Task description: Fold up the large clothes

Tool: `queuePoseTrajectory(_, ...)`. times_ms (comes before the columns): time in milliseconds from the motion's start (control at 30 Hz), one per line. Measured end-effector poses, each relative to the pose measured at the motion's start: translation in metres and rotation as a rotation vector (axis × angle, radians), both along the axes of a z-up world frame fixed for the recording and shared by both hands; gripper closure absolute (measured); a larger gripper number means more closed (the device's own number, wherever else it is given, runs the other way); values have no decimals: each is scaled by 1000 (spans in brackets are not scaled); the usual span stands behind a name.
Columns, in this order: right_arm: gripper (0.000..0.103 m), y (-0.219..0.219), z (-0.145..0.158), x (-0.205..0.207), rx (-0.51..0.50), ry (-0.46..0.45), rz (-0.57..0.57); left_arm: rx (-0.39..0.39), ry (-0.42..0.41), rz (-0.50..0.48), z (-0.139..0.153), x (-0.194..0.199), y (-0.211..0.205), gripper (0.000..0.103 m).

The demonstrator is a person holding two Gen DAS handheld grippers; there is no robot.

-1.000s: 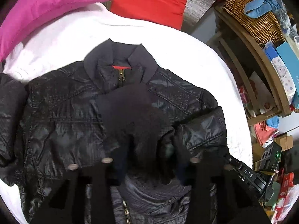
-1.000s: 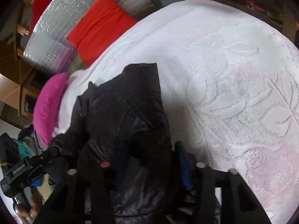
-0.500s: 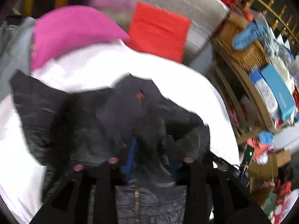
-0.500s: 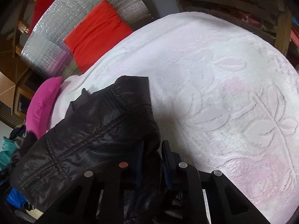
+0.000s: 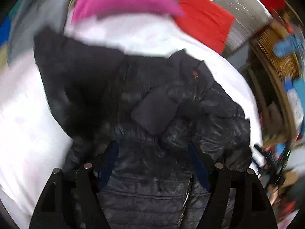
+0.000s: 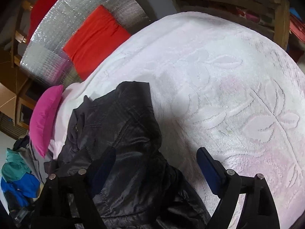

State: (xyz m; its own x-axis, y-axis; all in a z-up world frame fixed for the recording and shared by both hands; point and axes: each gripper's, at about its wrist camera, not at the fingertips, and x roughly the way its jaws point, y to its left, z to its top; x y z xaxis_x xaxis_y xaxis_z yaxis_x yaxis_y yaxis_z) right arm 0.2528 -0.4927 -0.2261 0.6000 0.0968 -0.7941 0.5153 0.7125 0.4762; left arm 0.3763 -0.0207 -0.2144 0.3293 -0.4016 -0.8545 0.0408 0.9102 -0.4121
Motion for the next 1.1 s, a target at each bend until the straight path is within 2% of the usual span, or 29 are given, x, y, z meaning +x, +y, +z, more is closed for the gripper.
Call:
queuePoseTrajectory(67, 15, 1, -1, 1, 8, -3, 17, -88, 58, 56, -23, 4, 2, 28)
queuePoseTrajectory(167, 16, 5, -5, 5, 36, 6, 48, -175, 124, 70, -48, 15, -9, 28)
queuePoseTrajectory(267, 25, 11, -9, 11, 32, 29, 70, -282, 186, 110, -65, 20, -17, 28)
queuePoseTrajectory(300, 29, 14, -11, 13, 37, 36, 82, -307, 190, 120, -67, 22, -19, 28)
queuePoseTrajectory(467, 34, 22, -18, 21, 4, 81, 100, -462, 180, 191, -74, 34, -25, 30)
queuePoseTrajectory(500, 34, 23, -20, 22, -2, 91, 99, -485, 168, 196, -72, 35, -26, 37)
queuePoseTrajectory(567, 35, 24, -22, 23, -5, 99, 95, -483, 135, 186, -59, 40, -37, 42)
queuePoseTrajectory(633, 35, 24, -24, 25, -11, 105, 94, -468, 86, 157, -39, 45, -47, 60)
queuePoseTrajectory(733, 35, 24, -26, 27, -13, 110, 93, -529, -24, 114, 3, 44, -51, 62)
queuePoseTrajectory(767, 35, 23, -26, 27, -10, 111, 91, -570, -99, 91, 23, 38, -47, 62)
queuePoseTrajectory(833, 36, 21, -27, 27, 3, 110, 85, -562, -195, 78, 45, 29, -39, 59)
queuePoseTrajectory(867, 36, 21, -28, 27, 7, 110, 83, -517, -233, 83, 54, 24, -34, 59)
queuePoseTrajectory(900, 36, 21, -28, 27, 9, 110, 81, -478, -237, 87, 57, 22, -31, 56)
queuePoseTrajectory(933, 36, 21, -27, 27, 9, 109, 81, -429, -208, 93, 53, 21, -27, 50)
queuePoseTrajectory(1000, 36, 22, -26, 26, 7, 106, 82, -381, -130, 123, 36, 25, -22, 40)
queuePoseTrajectory(1033, 36, 22, -26, 25, 7, 105, 82, -372, -70, 158, 20, 25, -16, 40)
queuePoseTrajectory(1100, 36, 23, -27, 24, 9, 105, 81, -384, -10, 194, -3, 22, -11, 40)
